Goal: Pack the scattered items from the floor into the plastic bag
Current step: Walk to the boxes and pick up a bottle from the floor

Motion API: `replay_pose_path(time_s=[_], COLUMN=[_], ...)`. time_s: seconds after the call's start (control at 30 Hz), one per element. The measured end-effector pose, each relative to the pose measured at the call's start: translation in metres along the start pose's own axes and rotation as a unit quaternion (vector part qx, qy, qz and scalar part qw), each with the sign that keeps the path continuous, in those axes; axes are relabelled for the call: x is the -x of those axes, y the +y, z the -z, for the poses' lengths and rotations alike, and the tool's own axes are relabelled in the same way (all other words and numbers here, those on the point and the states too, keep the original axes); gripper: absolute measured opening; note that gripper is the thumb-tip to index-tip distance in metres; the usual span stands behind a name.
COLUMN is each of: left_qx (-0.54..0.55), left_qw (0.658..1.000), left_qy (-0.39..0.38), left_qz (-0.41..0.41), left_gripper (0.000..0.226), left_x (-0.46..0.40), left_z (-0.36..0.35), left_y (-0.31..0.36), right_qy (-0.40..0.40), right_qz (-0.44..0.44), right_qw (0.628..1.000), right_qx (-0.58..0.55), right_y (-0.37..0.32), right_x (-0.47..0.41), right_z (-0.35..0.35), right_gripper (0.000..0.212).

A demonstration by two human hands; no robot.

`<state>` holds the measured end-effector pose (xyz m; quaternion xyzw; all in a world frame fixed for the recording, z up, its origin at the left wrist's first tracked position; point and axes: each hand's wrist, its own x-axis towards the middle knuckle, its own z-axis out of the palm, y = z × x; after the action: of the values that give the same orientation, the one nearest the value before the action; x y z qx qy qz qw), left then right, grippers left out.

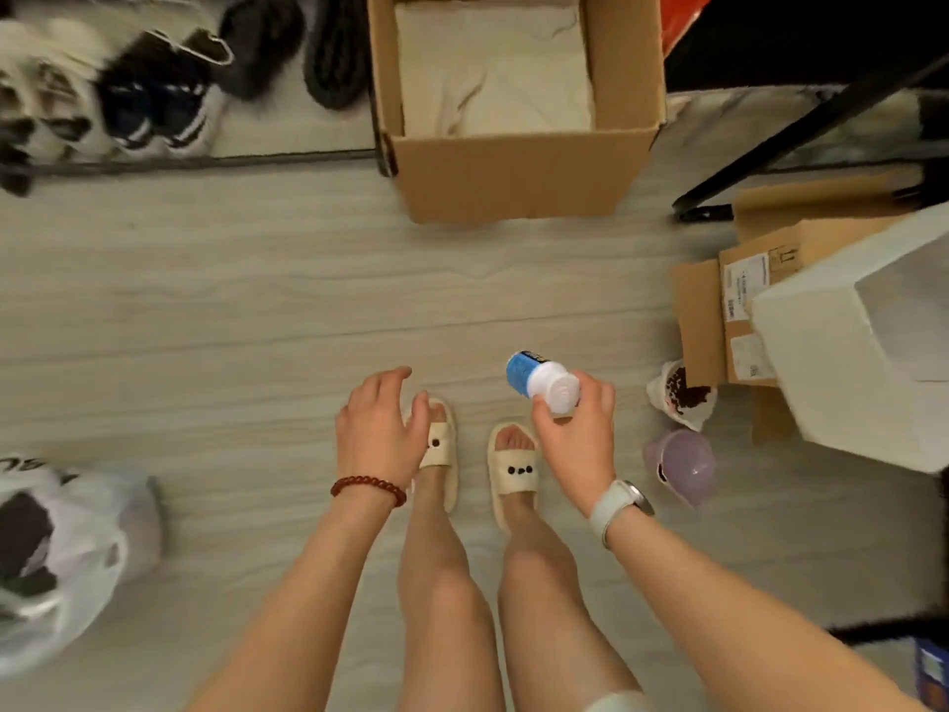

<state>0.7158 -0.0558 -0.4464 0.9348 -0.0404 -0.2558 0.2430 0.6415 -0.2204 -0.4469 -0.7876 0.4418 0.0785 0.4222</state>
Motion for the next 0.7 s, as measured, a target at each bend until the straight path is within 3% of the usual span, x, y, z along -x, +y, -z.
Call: replay_pose_path(time_s=[0.1,0.23,0.33,0.47,0.7], left_qx=[0.053,0.113,0.137,0.172,0.21], left_qw=[0.996,0.97,0.947,0.903,0.829], left_qy=[0.047,0.15,0.204,0.255,0.297], left_qz=[0.058,0.152,0.208,0.299,0.425], left_gripper=[0.055,0.042,0.057,0.036,0.036], left_x=[0.063,0.139,0.189,0.246,0.329], left_z=[0.08,0.169,0.212,0.247,0.283], left_y=[-0.008,-0.041,-0.083,-0.165,-0.325], right_qy=[-0.087,-0.178,-0.232,-0.299,-0.383], right_qz=[0.085,0.193,0.248,0.309,0.367], right_qw=[0.991,0.96,0.934,0.889,0.809], right_qx=[0.057,0.099,0.114,0.158,0.255], right_y=[-0.063,-0.14,-0.186,-0.235,-0.287], right_x=[0.063,0.141,0.191,0.257,0.37], right_z=[0.021,0.026,0.004,-0.063,-0.229], right_gripper=[0.042,0.038,0.035,0.032,0.034])
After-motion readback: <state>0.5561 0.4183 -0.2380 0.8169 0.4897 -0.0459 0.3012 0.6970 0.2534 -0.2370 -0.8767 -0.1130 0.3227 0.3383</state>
